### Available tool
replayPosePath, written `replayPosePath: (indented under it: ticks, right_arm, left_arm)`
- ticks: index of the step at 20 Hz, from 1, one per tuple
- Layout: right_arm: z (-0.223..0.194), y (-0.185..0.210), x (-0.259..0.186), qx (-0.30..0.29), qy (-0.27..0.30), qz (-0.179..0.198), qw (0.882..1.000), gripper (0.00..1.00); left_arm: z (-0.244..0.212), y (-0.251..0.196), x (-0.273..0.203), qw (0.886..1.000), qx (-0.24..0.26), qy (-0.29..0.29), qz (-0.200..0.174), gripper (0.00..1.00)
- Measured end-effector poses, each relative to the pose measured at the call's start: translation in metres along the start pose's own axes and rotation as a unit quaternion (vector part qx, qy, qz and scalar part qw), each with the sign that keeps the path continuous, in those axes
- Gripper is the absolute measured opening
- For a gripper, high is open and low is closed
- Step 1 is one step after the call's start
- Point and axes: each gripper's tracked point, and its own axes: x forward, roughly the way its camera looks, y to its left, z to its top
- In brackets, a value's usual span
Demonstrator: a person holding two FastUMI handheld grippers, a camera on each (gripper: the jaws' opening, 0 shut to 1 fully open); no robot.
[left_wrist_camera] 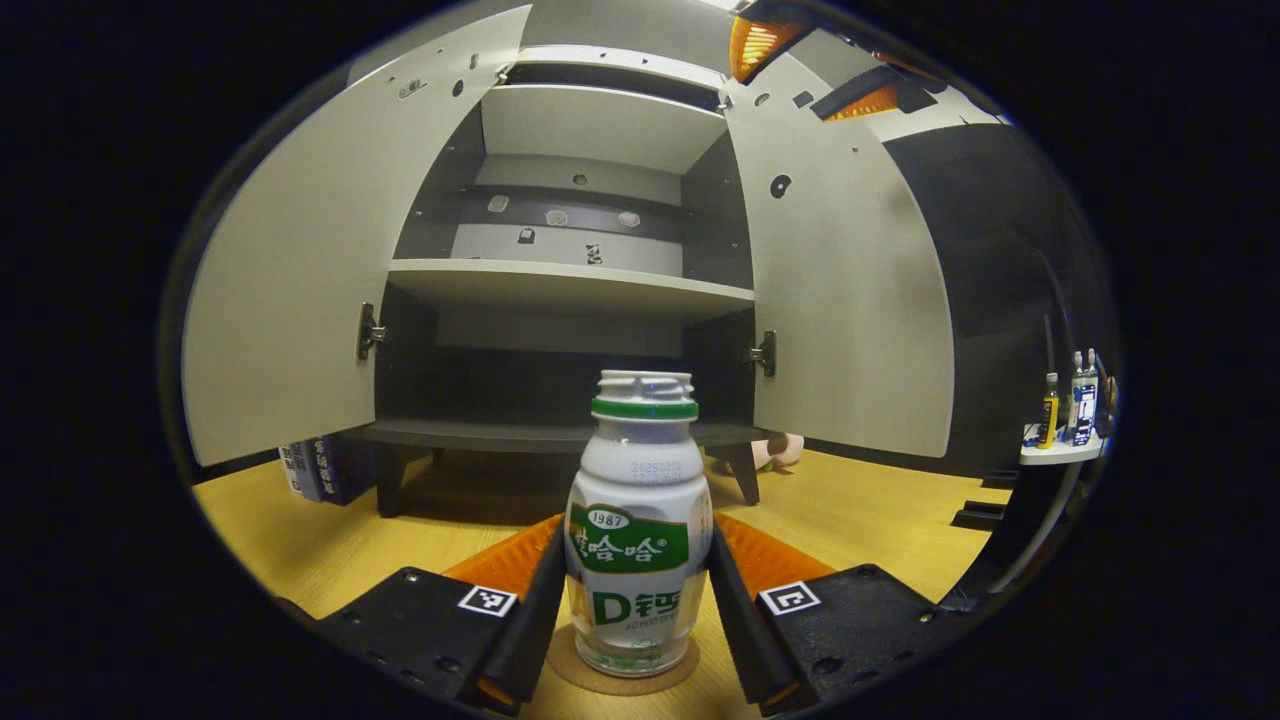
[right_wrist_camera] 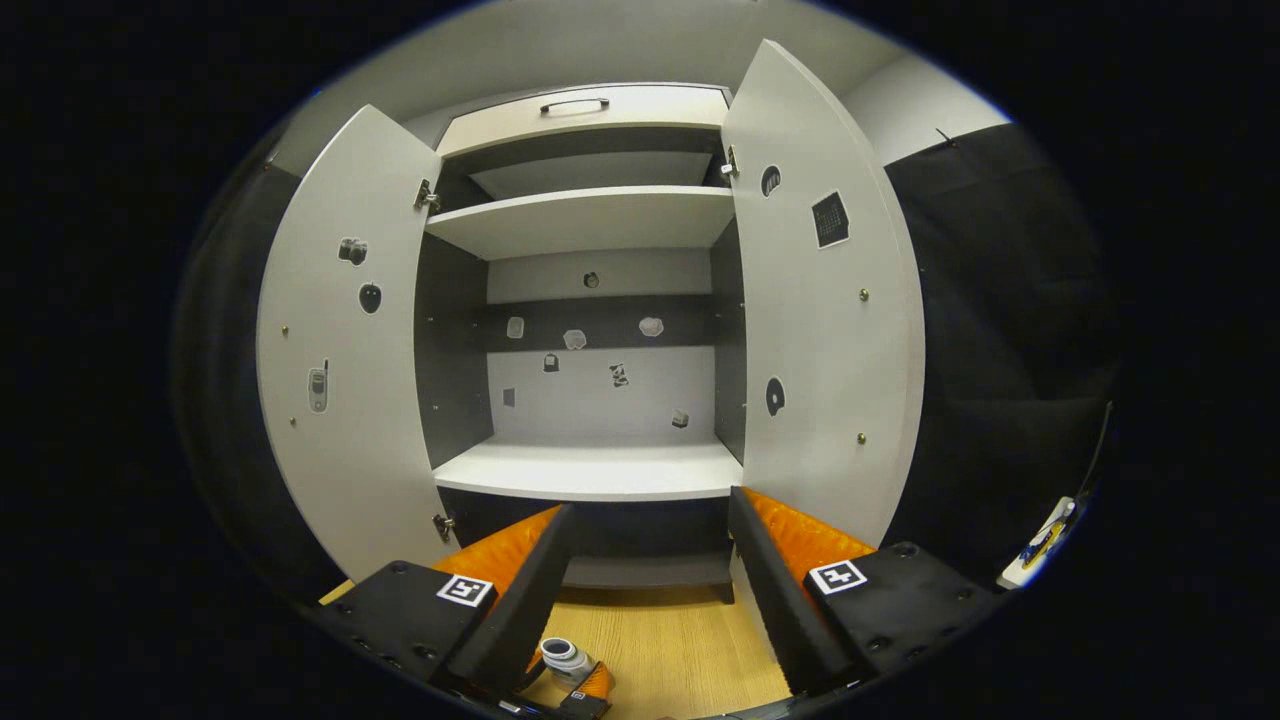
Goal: Grasp the bottle in the cabinet with the left hand and place it on the coaster, then close the right door with the right hand and the left door with the left hand.
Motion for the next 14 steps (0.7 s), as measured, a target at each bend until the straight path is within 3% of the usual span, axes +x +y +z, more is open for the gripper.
replayPosePath:
  ticks: [8,11,14]
  right_arm:
    - [-0.003,0.002,0.000,-0.007,0.000,0.007,1.000,0.99]
    - [-0.002,0.004,-0.001,-0.005,-0.005,0.011,1.000,0.99]
    - [0.000,0.002,-0.003,0.000,-0.012,0.012,1.000,0.99]
  left_arm:
    - [0.002,0.013,-0.010,0.999,-0.027,0.020,0.021,0.85]
    - [0.016,0.021,-0.018,0.998,-0.052,0.027,0.032,0.94]
    - [0.048,0.030,-0.025,0.997,-0.066,0.014,0.040,0.95]
